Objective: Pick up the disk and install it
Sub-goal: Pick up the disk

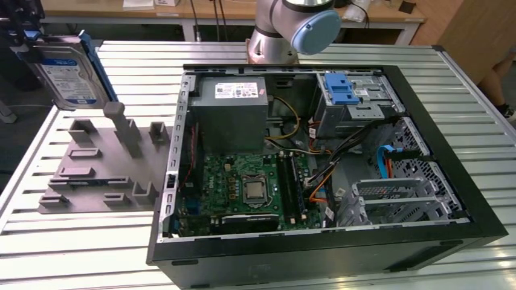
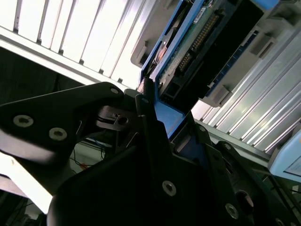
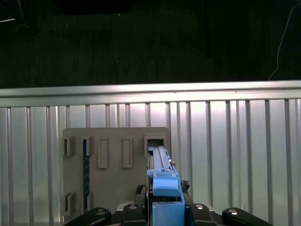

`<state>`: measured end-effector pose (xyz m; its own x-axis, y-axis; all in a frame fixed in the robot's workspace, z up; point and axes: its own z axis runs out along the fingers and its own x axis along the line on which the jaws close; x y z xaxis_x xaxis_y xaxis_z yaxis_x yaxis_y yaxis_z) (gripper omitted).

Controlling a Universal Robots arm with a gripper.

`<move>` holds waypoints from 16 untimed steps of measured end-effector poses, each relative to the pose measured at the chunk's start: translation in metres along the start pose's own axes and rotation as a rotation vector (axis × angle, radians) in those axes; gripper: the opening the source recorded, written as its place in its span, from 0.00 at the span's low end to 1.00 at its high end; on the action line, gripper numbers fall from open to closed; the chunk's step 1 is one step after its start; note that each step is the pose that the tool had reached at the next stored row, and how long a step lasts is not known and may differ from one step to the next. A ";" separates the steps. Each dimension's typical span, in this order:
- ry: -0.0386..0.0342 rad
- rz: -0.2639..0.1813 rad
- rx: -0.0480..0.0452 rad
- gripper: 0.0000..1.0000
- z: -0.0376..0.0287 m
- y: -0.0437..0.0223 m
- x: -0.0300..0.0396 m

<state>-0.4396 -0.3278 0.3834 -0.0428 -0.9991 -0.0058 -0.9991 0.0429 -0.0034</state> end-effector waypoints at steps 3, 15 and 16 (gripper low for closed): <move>0.0001 0.000 -0.0001 0.36 -0.0035 0.0000 -0.0001; 0.0001 0.000 -0.0002 0.36 -0.0250 -0.0001 -0.0004; 0.0000 0.000 -0.0001 0.36 -0.0271 -0.0001 -0.0004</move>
<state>-0.4396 -0.3275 0.4105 -0.0429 -0.9991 -0.0058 -0.9991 0.0429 -0.0033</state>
